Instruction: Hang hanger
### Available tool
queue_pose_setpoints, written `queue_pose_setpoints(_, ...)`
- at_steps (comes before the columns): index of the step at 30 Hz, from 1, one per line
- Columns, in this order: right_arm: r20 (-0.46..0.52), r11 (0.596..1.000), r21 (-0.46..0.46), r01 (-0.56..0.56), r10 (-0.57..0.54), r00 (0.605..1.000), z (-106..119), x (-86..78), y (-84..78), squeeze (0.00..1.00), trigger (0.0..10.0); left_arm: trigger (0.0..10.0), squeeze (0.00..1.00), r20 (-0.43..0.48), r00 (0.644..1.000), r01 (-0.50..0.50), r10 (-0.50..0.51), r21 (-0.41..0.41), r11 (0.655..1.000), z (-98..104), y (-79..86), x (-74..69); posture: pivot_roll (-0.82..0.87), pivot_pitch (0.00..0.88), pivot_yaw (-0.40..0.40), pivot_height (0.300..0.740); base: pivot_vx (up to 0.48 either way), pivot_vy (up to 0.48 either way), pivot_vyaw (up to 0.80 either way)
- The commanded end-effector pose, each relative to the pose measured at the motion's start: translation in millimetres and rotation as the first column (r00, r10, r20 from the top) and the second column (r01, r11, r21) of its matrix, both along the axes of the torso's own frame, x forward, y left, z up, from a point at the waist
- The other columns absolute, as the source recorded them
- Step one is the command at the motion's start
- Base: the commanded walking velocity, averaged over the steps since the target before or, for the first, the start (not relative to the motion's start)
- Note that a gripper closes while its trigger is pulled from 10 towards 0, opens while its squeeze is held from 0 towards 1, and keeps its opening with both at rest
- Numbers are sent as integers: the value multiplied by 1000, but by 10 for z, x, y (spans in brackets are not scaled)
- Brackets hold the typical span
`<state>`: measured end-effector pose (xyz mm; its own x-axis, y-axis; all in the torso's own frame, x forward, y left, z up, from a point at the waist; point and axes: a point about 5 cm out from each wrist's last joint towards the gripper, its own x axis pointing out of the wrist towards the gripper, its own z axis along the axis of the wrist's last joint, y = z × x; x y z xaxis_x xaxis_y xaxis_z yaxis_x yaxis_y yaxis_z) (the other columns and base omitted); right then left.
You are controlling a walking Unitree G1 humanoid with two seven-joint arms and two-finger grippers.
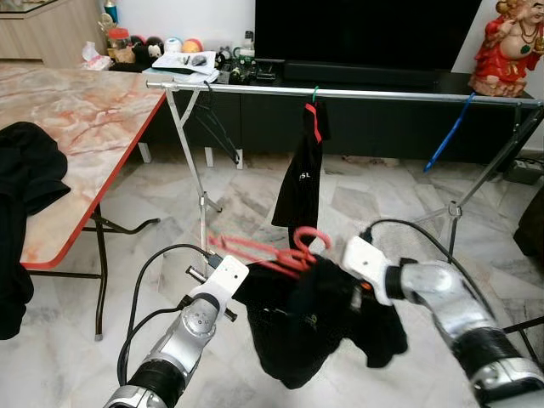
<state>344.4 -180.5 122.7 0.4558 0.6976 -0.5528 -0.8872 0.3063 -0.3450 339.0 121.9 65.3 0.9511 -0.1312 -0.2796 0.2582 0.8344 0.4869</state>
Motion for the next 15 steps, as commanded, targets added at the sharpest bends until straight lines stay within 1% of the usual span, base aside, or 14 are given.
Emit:
queue_pose_setpoints(1, 17, 997, -70, 37, -36, 999, 22, -4, -180, 0, 10000, 0, 0, -43, 998, -46, 47, 16, 999, -99, 134, -42, -33, 69, -32, 740, 0, 0, 0)
queue_pose_setpoints(3, 43, 990, -113, 85, -81, 996, 11, 2, -286, 0, 10000, 0, 0, -48, 998, -41, 42, 15, 999, -107, 122, -49, -34, 71, -30, 740, 0, 0, 0)
queue_pose_setpoints(4, 49, 987, -120, 105, -100, 994, 10, 8, -316, 0, 10000, 0, 0, -49, 998, -39, 40, 14, 999, -107, 116, -52, -34, 71, -30, 740, 0, 0, 0)
queue_pose_setpoints(5, 49, 987, -120, 105, -100, 994, 10, 8, -316, 0, 10000, 0, 0, -49, 998, -39, 40, 14, 999, -107, 116, -52, -34, 71, -30, 740, 0, 0, 0)
queue_pose_setpoints(7, 41, 985, -100, 143, -140, 989, 37, -26, -468, 0, 10000, 0, 0, -54, 998, -32, 33, 14, 999, -114, 103, -56, -34, 71, -30, 740, 0, 0, 0)
queue_pose_setpoints(8, 38, 986, -86, 140, -138, 990, 56, -42, -501, 0, 10000, 0, 0, -55, 998, -31, 32, 14, 999, -115, 107, -58, -29, 78, -25, 740, 0, 0, 0)
queue_pose_setpoints(9, 38, 986, -86, 140, -138, 990, 56, -42, -501, 0, 10000, 0, 0, -55, 998, -31, 32, 14, 999, -115, 107, -58, -29, 78, -25, 740, 0, 0, 0)
queue_pose_setpoints(10, 38, 989, -51, 141, -139, 990, 104, -59, -551, 0, 10000, 0, 0, -57, 998, -29, 30, 16, 999, -119, 117, -62, -31, 80, -24, 740, 0, 0, 0)
queue_pose_setpoints(13, 51, 986, -5, 165, -164, 985, 172, -54, -606, 0, 10000, 0, 0, -59, 998, -28, 29, 19, 999, -126, 128, -67, -33, 81, -23, 740, 0, 0, 0)
queue_pose_setpoints(15, 61, 973, 126, 193, -201, 978, 308, -59, -695, 0, 10000, 0, 0, -64, 998, -25, 26, 22, 999, -139, 127, -76, -34, 85, -21, 740, 0, 0, 0)
